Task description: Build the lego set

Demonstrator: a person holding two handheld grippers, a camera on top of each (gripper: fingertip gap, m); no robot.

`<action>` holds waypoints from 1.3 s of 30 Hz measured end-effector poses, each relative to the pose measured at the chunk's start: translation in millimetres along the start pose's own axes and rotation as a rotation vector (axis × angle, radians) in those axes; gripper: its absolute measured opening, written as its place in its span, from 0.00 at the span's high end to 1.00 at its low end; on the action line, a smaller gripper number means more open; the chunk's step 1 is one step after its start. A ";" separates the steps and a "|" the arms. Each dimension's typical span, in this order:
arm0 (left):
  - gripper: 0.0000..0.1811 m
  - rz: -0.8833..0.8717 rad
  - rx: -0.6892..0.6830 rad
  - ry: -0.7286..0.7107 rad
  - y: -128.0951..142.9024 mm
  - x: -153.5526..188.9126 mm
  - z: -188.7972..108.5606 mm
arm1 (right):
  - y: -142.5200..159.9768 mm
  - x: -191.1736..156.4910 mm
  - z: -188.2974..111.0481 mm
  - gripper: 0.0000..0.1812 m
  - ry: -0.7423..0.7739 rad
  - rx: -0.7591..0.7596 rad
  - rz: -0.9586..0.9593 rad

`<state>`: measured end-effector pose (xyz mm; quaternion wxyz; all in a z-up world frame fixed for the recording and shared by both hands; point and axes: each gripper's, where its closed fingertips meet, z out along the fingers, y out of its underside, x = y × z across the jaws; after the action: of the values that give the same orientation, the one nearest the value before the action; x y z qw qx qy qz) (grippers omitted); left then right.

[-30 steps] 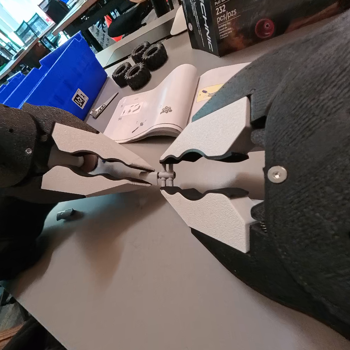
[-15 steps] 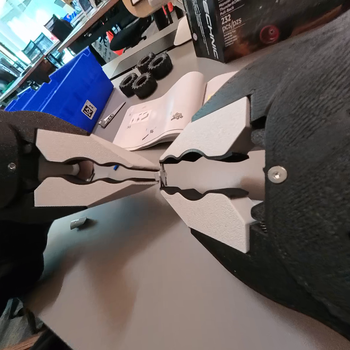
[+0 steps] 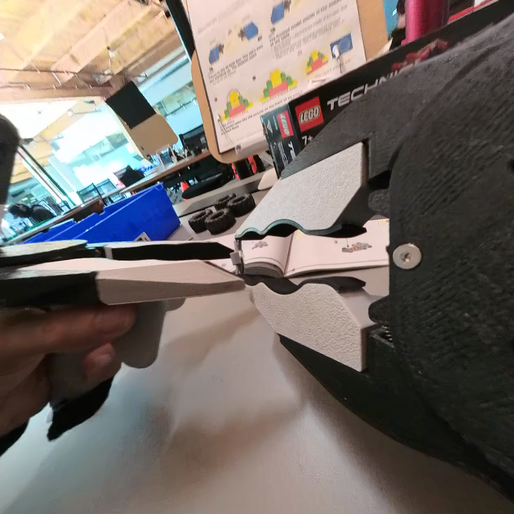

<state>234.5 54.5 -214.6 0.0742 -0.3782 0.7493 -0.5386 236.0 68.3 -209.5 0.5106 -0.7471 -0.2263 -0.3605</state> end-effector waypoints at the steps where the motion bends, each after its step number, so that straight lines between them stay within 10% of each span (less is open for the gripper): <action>1: 0.61 0.000 0.010 -0.004 -1.1 1.4 2.0 | -2.3 1.0 -0.8 0.88 0.015 0.005 -0.022; 13: 0.77 -0.062 0.064 0.032 -11.6 11.9 5.7 | -8.2 6.8 -2.1 0.87 0.089 0.002 -0.101; 39: 0.79 -0.041 0.043 0.096 -3.9 10.9 4.8 | -10.4 0.8 -1.2 0.87 0.038 0.065 -0.061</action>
<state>231.3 43.3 -209.9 0.0354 -0.3653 0.7323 -0.5736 228.8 71.1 -202.3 0.5278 -0.7159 -0.2507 -0.3823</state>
